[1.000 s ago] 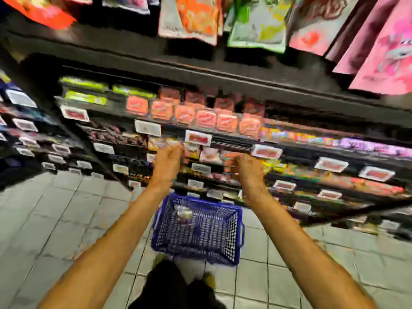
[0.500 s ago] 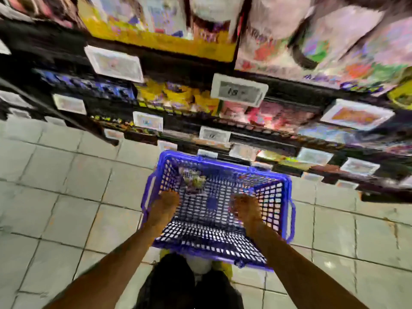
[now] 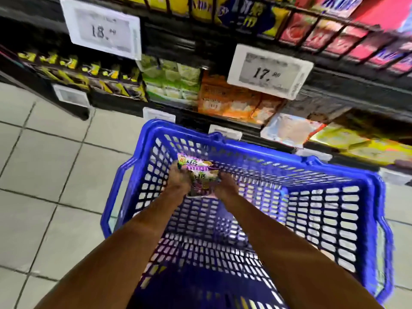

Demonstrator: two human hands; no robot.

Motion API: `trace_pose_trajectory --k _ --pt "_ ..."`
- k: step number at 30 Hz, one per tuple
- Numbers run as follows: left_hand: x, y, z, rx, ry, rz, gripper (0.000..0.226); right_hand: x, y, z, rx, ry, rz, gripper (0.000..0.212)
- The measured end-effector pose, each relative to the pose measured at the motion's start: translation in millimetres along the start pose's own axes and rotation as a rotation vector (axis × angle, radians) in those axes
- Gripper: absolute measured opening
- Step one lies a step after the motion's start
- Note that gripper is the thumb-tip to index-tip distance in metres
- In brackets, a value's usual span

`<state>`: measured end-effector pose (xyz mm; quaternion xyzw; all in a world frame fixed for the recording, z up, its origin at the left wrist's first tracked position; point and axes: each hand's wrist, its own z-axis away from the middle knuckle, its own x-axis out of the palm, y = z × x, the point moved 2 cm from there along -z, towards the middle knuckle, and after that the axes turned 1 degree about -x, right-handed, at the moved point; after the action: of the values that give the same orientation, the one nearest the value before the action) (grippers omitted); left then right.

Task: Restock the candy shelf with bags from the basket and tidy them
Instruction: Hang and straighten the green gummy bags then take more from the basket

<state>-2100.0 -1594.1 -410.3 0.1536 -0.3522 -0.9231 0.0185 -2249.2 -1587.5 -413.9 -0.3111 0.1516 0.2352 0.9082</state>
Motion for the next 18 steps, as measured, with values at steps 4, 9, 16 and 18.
trace_pose_trajectory --k 4,9,16,18 --pt "-2 12 33 0.185 -0.012 -0.385 0.070 2 -4 17 -0.011 0.082 -0.135 0.031" --pt "-39 53 112 0.244 -0.123 -0.291 0.046 -41 -24 110 -0.115 0.021 -0.255 0.029" --pt "-100 194 279 0.211 -0.297 -0.048 0.015 -146 -117 306 -0.136 0.078 -0.600 0.001" --pt "-119 248 333 0.201 -0.322 -0.024 0.004 -181 -156 367 -0.207 0.080 -0.643 0.012"
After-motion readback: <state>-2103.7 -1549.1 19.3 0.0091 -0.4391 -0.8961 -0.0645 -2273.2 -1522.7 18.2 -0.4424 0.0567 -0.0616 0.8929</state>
